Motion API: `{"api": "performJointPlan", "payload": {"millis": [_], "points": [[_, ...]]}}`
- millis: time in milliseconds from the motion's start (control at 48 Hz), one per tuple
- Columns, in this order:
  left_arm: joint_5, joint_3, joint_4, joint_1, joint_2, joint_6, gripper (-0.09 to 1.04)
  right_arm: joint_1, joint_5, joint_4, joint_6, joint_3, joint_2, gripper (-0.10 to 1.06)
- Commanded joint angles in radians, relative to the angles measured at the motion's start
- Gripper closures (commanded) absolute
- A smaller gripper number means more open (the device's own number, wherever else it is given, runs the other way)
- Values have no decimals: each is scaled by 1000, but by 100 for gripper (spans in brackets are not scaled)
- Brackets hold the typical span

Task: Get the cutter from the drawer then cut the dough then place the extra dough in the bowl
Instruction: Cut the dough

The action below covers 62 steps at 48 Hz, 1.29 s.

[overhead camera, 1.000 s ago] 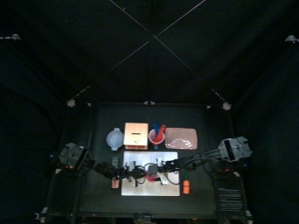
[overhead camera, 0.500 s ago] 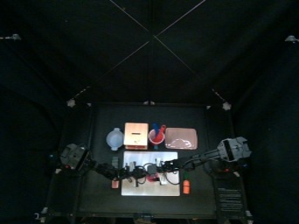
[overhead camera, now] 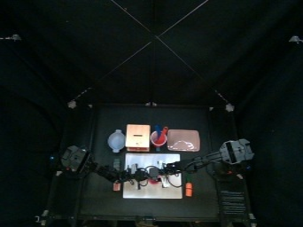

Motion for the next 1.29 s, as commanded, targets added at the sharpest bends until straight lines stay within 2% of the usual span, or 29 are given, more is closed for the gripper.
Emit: {"api": "performJointPlan", "payload": {"millis": [21, 646, 917, 1042, 1292], "points": [[14, -9, -3, 5, -2, -2, 36, -3, 6, -3, 0, -34, -17, 31], [12, -8, -3, 5, -2, -2, 36, -3, 60, -14, 2, -64, -2, 38], [12, -8, -3, 5, -2, -2, 36, -3, 74, -15, 0, -66, -2, 53], [15, -8, -3, 5, -2, -2, 36, -5, 100, -17, 0, -75, -8, 53], [28, -8, -3, 5, -3, -2, 36, -18, 160, -60, 2, -103, -63, 53]]}}
